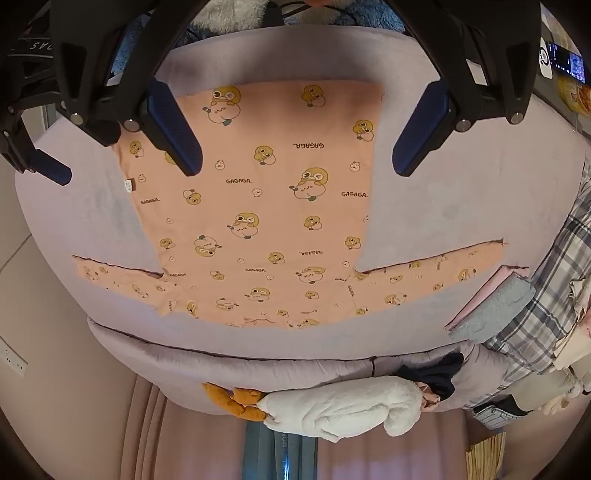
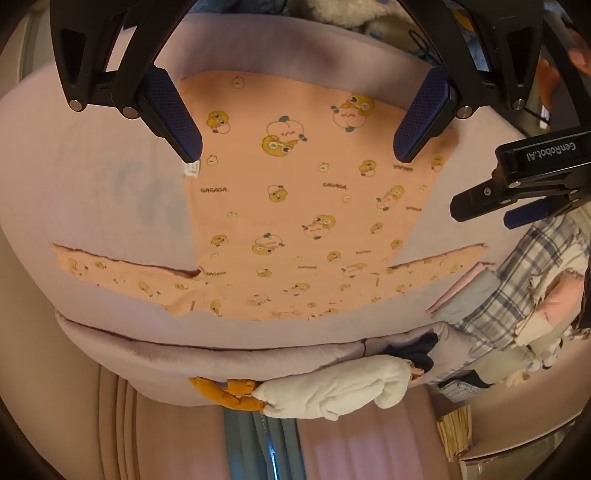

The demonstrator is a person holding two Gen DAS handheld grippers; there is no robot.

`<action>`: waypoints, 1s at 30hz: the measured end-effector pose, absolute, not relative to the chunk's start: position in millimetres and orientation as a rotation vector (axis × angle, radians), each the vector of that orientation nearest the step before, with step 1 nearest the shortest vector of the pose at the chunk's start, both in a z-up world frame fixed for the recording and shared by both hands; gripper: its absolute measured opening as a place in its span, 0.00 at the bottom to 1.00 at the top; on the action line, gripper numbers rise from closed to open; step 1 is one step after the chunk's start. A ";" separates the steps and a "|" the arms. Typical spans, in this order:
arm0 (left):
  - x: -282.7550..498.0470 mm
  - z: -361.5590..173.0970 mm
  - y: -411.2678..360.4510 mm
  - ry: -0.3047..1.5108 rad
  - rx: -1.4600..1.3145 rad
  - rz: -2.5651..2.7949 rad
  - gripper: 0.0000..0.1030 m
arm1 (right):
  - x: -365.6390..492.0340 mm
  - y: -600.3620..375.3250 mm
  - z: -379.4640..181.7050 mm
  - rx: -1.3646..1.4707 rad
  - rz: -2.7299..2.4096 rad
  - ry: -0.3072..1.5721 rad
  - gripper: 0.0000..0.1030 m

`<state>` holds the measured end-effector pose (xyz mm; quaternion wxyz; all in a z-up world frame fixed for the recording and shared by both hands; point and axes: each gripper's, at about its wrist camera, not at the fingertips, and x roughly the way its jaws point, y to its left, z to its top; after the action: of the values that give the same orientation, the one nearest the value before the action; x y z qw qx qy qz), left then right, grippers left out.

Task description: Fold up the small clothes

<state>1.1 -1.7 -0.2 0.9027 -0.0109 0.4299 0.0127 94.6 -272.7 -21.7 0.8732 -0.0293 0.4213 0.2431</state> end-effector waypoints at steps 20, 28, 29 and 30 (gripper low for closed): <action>1.5 -10.2 3.8 0.894 -0.042 0.022 1.00 | 95.6 -272.1 -23.7 -0.057 0.508 0.885 0.99; 0.5 -11.2 3.0 0.892 -0.035 0.023 1.00 | 95.3 -271.4 -24.4 -0.056 0.508 0.887 0.99; 0.5 -11.2 2.9 0.891 -0.036 0.023 1.00 | 95.5 -271.4 -24.3 -0.057 0.508 0.888 0.99; 0.5 -11.1 2.8 0.891 -0.036 0.023 1.00 | 95.5 -271.4 -24.5 -0.057 0.507 0.888 0.99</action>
<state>0.5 2.8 -11.1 0.9023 -0.0173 0.4307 0.0112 95.5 -271.4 -24.5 0.8717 -0.0274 0.4248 0.2427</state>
